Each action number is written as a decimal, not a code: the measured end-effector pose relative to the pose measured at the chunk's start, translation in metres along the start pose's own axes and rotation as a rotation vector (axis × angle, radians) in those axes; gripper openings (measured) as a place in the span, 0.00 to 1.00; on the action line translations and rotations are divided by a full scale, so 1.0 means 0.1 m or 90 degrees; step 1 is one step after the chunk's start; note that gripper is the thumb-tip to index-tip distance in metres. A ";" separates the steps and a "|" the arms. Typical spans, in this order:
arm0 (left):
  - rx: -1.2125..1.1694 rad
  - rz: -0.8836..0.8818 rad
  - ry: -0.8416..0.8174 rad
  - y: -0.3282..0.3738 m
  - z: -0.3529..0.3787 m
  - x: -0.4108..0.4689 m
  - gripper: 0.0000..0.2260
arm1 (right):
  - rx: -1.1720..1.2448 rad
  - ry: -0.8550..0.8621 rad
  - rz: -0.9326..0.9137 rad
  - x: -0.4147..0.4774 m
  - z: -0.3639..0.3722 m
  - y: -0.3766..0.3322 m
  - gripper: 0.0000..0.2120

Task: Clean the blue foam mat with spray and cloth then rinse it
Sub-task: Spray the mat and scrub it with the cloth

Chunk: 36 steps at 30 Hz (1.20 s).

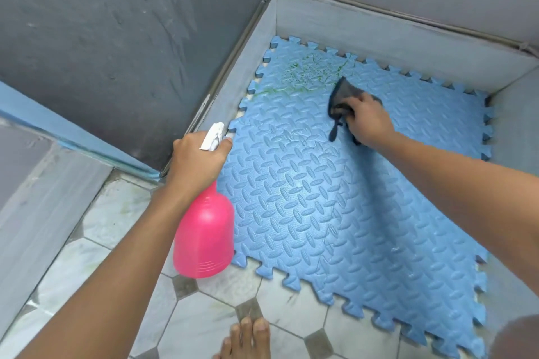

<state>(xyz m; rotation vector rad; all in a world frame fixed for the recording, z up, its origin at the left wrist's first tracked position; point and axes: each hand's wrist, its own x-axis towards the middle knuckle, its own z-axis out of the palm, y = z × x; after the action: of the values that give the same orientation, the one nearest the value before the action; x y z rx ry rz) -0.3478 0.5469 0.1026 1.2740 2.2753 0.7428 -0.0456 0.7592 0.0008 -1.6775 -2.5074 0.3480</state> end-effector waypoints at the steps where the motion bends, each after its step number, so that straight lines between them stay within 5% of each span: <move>1: -0.004 0.000 0.001 -0.01 -0.01 0.00 0.20 | 0.009 0.020 0.076 0.00 -0.04 0.21 0.19; 3: -0.003 0.006 0.000 0.00 -0.02 -0.01 0.19 | 0.014 0.037 0.160 -0.09 -0.04 0.34 0.18; 5: -0.003 0.012 -0.004 0.02 0.00 -0.01 0.19 | 0.000 0.041 0.106 -0.23 0.03 0.12 0.17; 12: -0.050 -0.023 -0.043 0.10 0.18 0.03 0.21 | 0.020 -0.134 -0.444 -0.94 0.32 -1.15 0.17; 14: -0.029 -0.022 -0.061 0.15 0.24 0.03 0.20 | 0.005 -0.145 -0.496 -0.96 0.30 -1.08 0.18; 23: 0.000 0.028 -0.055 0.57 0.49 0.34 0.21 | 0.016 0.014 0.137 -0.50 -0.12 0.56 0.16; 36: -0.024 0.011 -0.012 0.91 0.60 0.87 0.28 | 0.020 0.084 0.264 -0.41 -0.09 0.73 0.21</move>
<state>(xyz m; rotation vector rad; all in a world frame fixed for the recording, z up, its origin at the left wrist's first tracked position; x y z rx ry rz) -0.2967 0.6767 0.1048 1.2805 2.2274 0.7733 0.0375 0.7491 -0.0064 -2.1259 -2.0399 0.2963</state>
